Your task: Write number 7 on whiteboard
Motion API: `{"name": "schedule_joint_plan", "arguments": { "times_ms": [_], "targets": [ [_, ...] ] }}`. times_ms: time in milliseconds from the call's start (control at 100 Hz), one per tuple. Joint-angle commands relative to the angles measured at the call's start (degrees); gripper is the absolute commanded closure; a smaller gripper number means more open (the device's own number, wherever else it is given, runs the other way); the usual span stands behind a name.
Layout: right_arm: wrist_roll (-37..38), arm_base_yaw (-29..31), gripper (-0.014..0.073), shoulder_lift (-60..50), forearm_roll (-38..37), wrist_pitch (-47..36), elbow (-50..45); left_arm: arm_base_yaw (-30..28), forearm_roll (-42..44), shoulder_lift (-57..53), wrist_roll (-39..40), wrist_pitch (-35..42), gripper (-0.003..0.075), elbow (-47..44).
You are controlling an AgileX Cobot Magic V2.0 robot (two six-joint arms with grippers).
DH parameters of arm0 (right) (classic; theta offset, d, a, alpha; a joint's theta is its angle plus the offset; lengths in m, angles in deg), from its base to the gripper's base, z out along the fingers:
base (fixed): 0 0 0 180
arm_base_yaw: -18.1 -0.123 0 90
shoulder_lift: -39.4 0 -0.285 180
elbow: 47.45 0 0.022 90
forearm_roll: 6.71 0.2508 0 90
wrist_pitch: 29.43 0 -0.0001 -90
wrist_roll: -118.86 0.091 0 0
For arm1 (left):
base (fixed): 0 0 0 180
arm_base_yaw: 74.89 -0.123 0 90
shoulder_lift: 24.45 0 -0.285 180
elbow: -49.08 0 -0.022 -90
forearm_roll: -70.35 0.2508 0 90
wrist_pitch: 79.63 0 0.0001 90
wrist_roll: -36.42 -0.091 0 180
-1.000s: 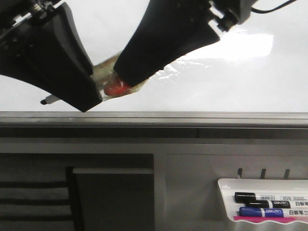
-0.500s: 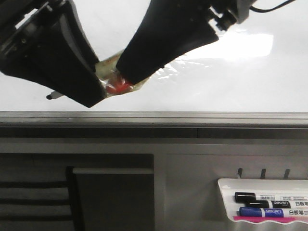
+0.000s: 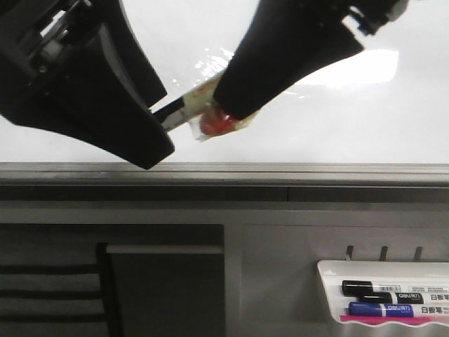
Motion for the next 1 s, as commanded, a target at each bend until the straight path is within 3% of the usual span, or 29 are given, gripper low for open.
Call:
{"name": "schedule_joint_plan", "arguments": {
  "times_ms": [0,260,620,870,990],
  "targets": [
    [5.5,0.3,0.0647,-3.8,-3.8,-1.9,1.5,-0.1,-1.9,-1.4,0.7,2.2,0.0206,2.0],
    [20.9,1.4,0.0647,-10.0,-18.2,0.1,1.5,-3.3,-2.1,-5.8,4.0,3.2,0.0207,2.0],
    [28.6,14.5,0.0646,-17.3,-17.0,1.1,-0.9,-13.5,-2.1,-16.1,13.4,2.7,0.0207,0.6],
    [28.6,15.6,0.0647,-22.0,-7.6,-6.6,-8.8,-16.1,-2.6,-26.1,14.8,6.1,0.0206,-10.2],
    [28.6,15.6,0.0647,-21.8,-6.6,-10.6,-9.3,-16.1,-2.6,-28.7,14.8,9.8,0.0206,-13.3]
  ]
}}
